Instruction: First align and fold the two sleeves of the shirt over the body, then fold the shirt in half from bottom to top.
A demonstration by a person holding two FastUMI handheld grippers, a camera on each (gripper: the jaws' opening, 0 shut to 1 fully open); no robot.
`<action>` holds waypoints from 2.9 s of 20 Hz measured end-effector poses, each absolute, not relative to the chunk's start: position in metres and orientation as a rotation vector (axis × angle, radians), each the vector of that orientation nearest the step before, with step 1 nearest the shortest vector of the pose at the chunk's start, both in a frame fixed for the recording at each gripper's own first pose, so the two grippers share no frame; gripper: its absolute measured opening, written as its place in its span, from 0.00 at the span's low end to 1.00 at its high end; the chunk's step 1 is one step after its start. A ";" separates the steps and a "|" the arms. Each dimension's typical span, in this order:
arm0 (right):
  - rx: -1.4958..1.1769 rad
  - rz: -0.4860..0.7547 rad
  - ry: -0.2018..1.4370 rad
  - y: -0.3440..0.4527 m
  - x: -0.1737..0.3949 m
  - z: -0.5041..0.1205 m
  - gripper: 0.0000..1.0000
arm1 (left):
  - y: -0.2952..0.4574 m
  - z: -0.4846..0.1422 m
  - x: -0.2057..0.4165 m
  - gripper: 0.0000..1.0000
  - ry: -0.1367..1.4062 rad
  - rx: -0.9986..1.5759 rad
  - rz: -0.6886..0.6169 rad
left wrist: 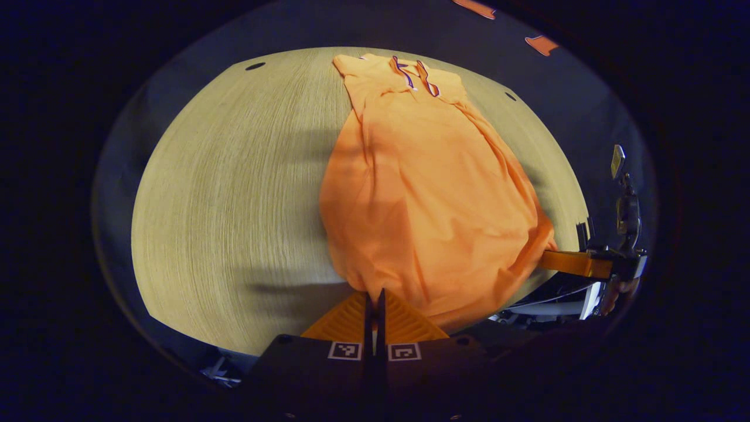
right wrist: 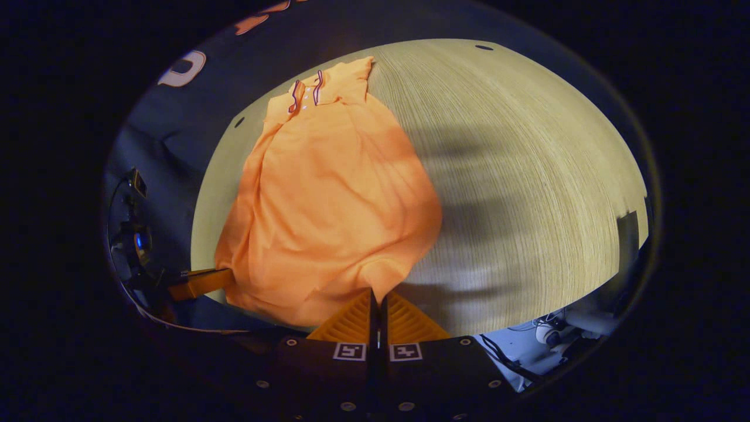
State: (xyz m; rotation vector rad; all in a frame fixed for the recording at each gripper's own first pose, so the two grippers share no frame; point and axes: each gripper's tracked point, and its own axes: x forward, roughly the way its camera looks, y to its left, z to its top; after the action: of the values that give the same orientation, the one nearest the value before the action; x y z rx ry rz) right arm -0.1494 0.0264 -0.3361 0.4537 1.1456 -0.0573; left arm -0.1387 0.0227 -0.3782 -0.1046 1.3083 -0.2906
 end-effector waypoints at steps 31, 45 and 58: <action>0.395 0.104 0.831 -0.046 -0.024 -0.215 0.00 | 0.031 -0.272 0.005 0.02 0.984 -0.042 -0.135; 0.337 0.014 0.773 -0.065 0.087 -0.189 0.01 | 0.046 -0.252 0.128 0.02 0.911 -0.002 -0.162; 0.325 -0.055 0.795 -0.078 0.198 -0.200 0.01 | 0.051 -0.287 0.247 0.02 0.932 -0.051 -0.190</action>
State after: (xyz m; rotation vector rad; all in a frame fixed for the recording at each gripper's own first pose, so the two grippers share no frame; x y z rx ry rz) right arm 0.1976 -0.0779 -0.2004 0.3252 0.7949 -0.0550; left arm 0.2470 0.0508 -0.2872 -0.0515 0.9316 -0.1898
